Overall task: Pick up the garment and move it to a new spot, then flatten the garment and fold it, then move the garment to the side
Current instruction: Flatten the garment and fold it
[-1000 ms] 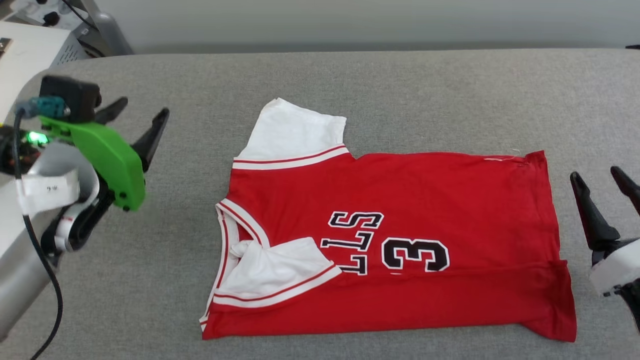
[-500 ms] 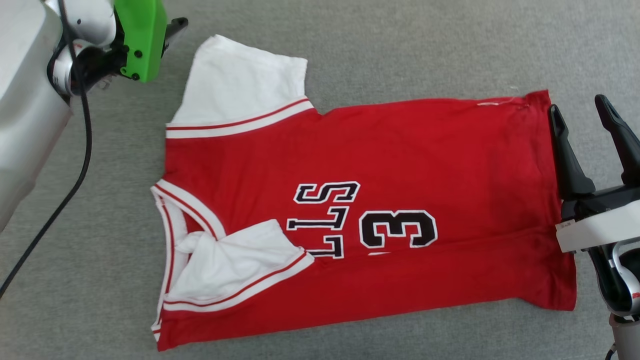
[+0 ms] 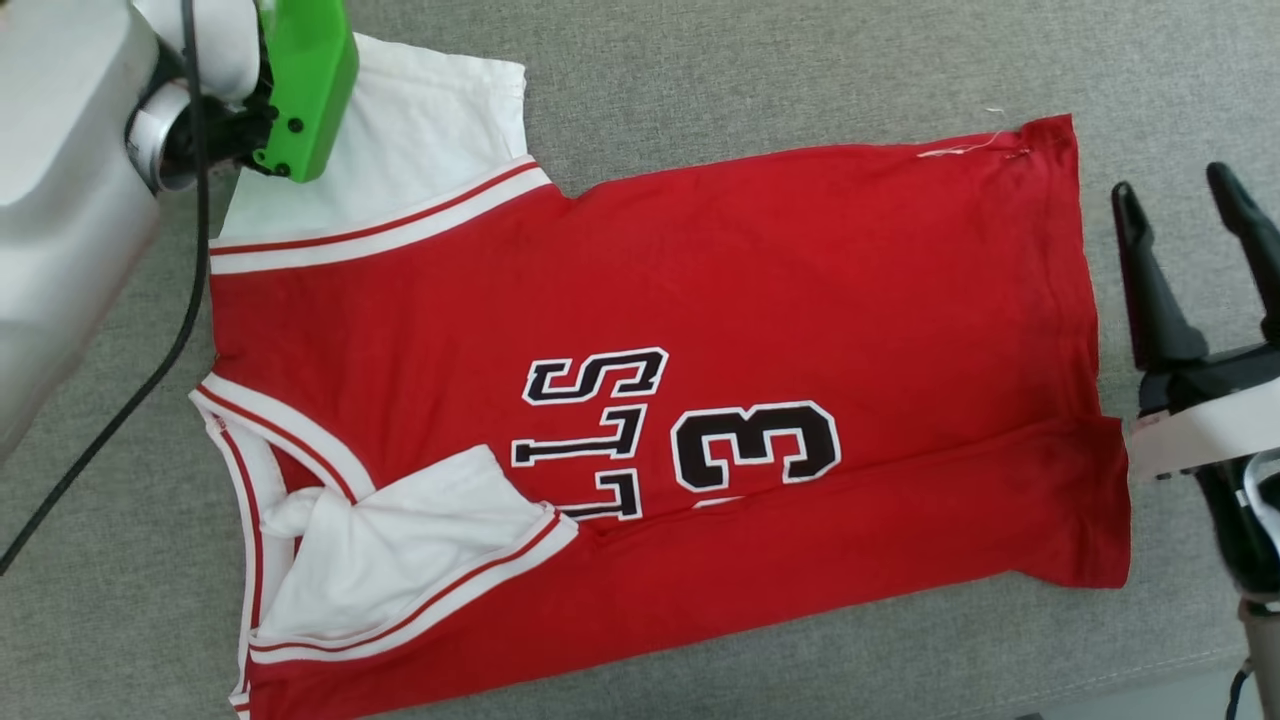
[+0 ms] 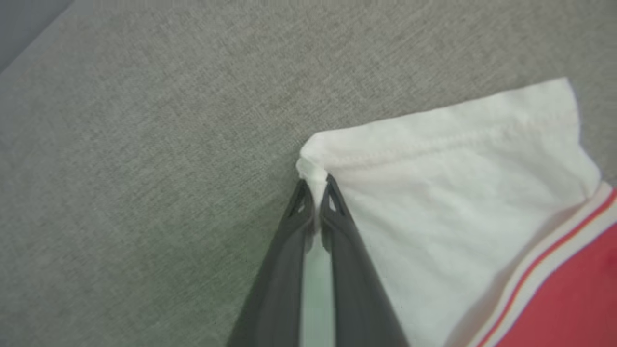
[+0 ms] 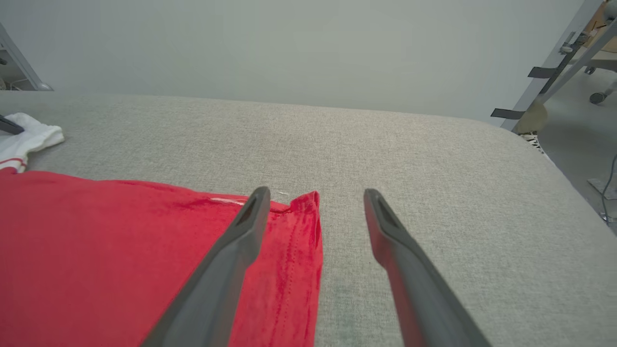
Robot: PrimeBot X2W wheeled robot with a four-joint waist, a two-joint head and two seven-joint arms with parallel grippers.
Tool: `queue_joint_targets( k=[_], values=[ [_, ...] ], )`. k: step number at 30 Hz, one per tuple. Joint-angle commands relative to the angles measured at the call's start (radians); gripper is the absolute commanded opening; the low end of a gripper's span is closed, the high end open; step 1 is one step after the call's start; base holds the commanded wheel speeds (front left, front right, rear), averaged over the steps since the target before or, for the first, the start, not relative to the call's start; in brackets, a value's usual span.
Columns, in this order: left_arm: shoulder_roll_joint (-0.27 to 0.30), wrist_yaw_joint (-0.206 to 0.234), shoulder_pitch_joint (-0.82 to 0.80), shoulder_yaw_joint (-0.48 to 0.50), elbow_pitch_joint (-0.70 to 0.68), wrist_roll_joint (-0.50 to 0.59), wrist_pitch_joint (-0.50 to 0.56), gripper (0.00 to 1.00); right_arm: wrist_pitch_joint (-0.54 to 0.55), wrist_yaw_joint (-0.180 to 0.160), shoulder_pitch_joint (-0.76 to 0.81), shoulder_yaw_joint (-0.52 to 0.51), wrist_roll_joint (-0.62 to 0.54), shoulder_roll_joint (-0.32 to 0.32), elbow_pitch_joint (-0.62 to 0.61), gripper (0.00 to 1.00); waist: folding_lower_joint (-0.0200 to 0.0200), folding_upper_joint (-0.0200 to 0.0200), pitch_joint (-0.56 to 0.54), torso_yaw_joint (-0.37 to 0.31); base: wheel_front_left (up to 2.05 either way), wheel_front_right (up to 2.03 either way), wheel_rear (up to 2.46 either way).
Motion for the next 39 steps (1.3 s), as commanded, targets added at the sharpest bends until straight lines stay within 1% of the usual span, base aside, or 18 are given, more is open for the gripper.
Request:
queue_joint_targets(
  k=[1,4,5,8,12,15,17,19,21,22,23,26,30,34,35,36,37,39],
  values=[
    [0.01,-0.003,0.037,-0.024,0.0,-0.004,-0.015,0.0,0.001,-0.001,-0.031,-0.006,0.006,-0.016,-0.002,1.0,-0.0001,-0.0001,-0.025,0.019,0.0,0.0,0.0],
    [0.026,-0.003,0.036,-0.031,-0.035,-0.008,-0.086,0.0,0.035,-0.001,-0.072,-0.002,0.015,-0.068,-0.008,1.0,-0.0001,-0.0001,-0.059,0.037,0.0,0.0,0.0],
    [0.033,-0.003,0.037,-0.033,-0.051,-0.009,-0.116,0.0,0.056,-0.001,-0.092,0.006,0.022,-0.094,-0.008,1.0,-0.0001,-0.0001,-0.072,0.044,0.0,0.0,0.0],
    [0.046,-0.003,0.053,-0.04,-0.094,-0.016,-0.184,0.0,0.162,-0.001,-0.142,0.048,0.067,-0.17,-0.003,1.0,-0.0001,-0.0001,-0.104,0.066,0.0,0.0,0.0],
    [0.058,-0.003,0.081,-0.051,-0.151,-0.017,-0.265,0.0,0.377,-0.001,-0.222,0.125,0.182,-0.303,0.042,1.0,-0.0001,-0.0001,-0.133,0.102,0.0,0.0,0.0],
    [0.064,-0.003,0.101,-0.06,-0.186,-0.003,-0.314,0.0,0.566,-0.001,-0.281,0.181,0.285,-0.394,0.097,1.0,-0.0001,-0.0001,-0.142,0.129,0.0,0.0,0.0],
    [0.064,-0.003,0.113,-0.064,-0.205,0.005,-0.337,0.0,0.676,-0.001,-0.317,0.213,0.352,-0.433,0.135,1.0,-0.0001,-0.0001,-0.14,0.145,0.0,0.0,0.0],
    [0.062,0.002,0.119,-0.064,-0.223,0.014,-0.359,0.0,0.755,-0.001,-0.351,0.237,0.392,-0.461,0.176,1.0,-0.0001,-0.0001,-0.132,0.162,0.0,0.0,0.0],
    [0.059,0.007,0.122,-0.066,-0.237,0.024,-0.373,0.0,0.803,-0.001,-0.381,0.258,0.413,-0.471,0.223,1.0,-0.0001,-0.0001,-0.121,0.178,0.0,0.0,0.0],
    [0.057,0.01,0.122,-0.064,-0.243,0.025,-0.379,0.0,0.814,-0.001,-0.395,0.265,0.418,-0.469,0.244,1.0,-0.0001,-0.0001,-0.115,0.183,0.0,0.0,0.0],
    [0.053,0.015,0.123,-0.064,-0.254,0.03,-0.389,0.0,0.828,-0.001,-0.423,0.285,0.42,-0.456,0.291,1.0,-0.0001,-0.0001,-0.103,0.195,0.0,0.0,0.0],
    [0.048,0.022,0.119,-0.059,-0.266,0.035,-0.404,0.0,0.817,-0.001,-0.462,0.309,0.419,-0.413,0.365,1.0,-0.0001,-0.0001,-0.082,0.208,0.0,0.0,0.0],
    [0.04,0.024,0.116,-0.058,-0.272,0.038,-0.415,0.0,0.8,-0.001,-0.472,0.362,0.412,-0.365,0.456,1.0,-0.0001,-0.0001,-0.068,0.22,0.0,0.0,0.0],
    [0.037,0.023,0.119,-0.057,-0.264,0.037,-0.427,0.0,0.778,-0.001,-0.449,0.429,0.424,-0.341,0.524,1.0,-0.0001,-0.0001,-0.066,0.223,0.0,0.0,0.0],
    [0.037,0.023,0.121,-0.057,-0.261,0.037,-0.43,0.0,0.768,-0.001,-0.445,0.441,0.428,-0.341,0.531,0.97,-0.0001,-0.0001,-0.068,0.223,0.0,0.0,0.0],
    [0.038,0.023,0.125,-0.057,-0.256,0.037,-0.436,0.0,0.746,-0.001,-0.442,0.449,0.435,-0.341,0.539,0.19,-0.0001,-0.0001,-0.074,0.221,0.0,0.0,0.0],
    [0.039,0.023,0.129,-0.056,-0.252,0.037,-0.444,0.0,0.723,-0.001,-0.442,0.454,0.439,-0.341,0.541,0.0,-0.0001,-0.0001,-0.081,0.218,0.0,0.0,0.0],
    [0.042,0.022,0.142,-0.058,-0.242,0.038,-0.458,0.0,0.662,-0.001,-0.444,0.46,0.443,-0.349,0.542,0.0,-0.0001,-0.0001,-0.102,0.213,0.0,0.0,0.0]
  ],
)
